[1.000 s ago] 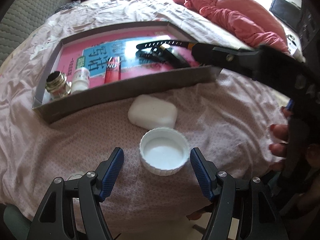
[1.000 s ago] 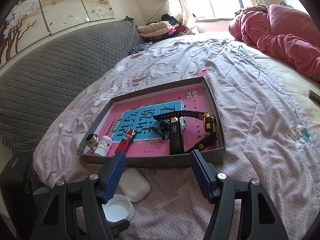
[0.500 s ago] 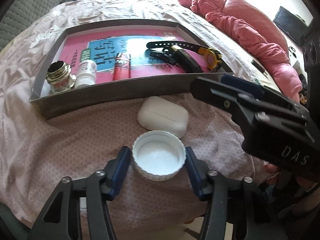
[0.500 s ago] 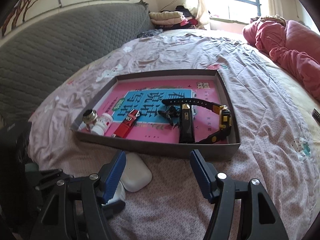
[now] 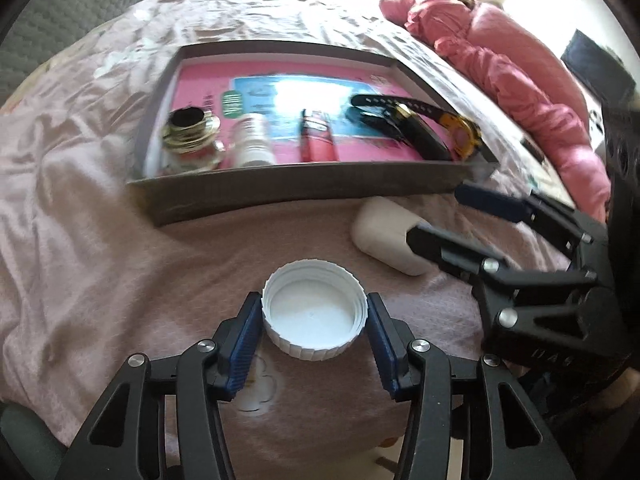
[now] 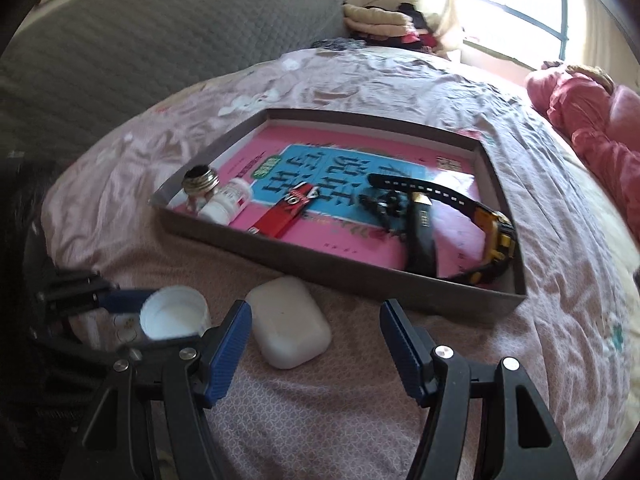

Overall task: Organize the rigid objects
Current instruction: 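Close the left gripper on the white bottle cap while the right grips the white earbud case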

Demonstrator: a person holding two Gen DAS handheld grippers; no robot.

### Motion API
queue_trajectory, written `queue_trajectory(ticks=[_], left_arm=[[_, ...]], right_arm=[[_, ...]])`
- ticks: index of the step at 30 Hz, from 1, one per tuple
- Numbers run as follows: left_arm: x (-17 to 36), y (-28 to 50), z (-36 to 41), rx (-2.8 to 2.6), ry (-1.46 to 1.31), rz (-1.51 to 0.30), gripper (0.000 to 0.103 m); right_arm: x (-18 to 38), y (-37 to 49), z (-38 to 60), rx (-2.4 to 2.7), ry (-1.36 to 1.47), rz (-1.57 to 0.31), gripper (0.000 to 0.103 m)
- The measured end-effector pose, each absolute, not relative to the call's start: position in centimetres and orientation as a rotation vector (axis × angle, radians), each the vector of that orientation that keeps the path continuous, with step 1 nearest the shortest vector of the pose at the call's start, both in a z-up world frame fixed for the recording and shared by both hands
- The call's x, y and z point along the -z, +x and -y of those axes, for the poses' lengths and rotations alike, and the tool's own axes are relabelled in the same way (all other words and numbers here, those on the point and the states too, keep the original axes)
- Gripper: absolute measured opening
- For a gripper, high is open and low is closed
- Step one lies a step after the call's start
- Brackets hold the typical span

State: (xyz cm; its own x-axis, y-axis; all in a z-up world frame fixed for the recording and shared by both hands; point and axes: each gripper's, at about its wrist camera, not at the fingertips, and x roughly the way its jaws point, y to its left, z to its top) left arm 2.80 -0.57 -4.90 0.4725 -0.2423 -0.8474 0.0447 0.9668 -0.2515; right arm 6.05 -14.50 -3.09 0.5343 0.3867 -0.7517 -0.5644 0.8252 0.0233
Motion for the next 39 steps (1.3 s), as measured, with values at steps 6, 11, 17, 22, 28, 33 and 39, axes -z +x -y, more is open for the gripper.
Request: queue_trajectory(ticks=[6,11,17,22,28,33,39], left_arm=[[5.0,2.8,-0.8,0.157,-0.217,-1.057,0.052],[5.2,2.9,-1.3,0.156,-0.231,-1.054,0.052],[5.5,3.1,-1.2,0.153,-0.240,-1.056,0.052],[5.7,3.4,-1.0,0.151,-0.242,-1.052,0.052],[5.6,3.7,-0.8,0.141,-0.241,-1.046,0.053],[5.1,3.6,-0.8,0.132,-0.245,-1.037,0.052],[3.5,3.4,-0.9,0.133,-0.249,-0.997,0.053]], right_arm=[[4.9,6.4,12.6,-0.611,-0.304,-0.881,0.066],[6.6,7.1,11.5,-0.628,-0.332,-0.916,0.068],[7.2,7.3,11.2,-0.619,-0.328,-0.901,0.068],[7.0,7.3,11.3,-0.623,-0.343,-0.899,0.060],[6.4,7.2,11.8,-0.636,-0.312,-0.899,0.053],[5.3,7.0,13.5,-0.670,-0.169,-0.905,0.052],[2.3,6.2,15.1,-0.706,-0.069,-0.792,0.052]])
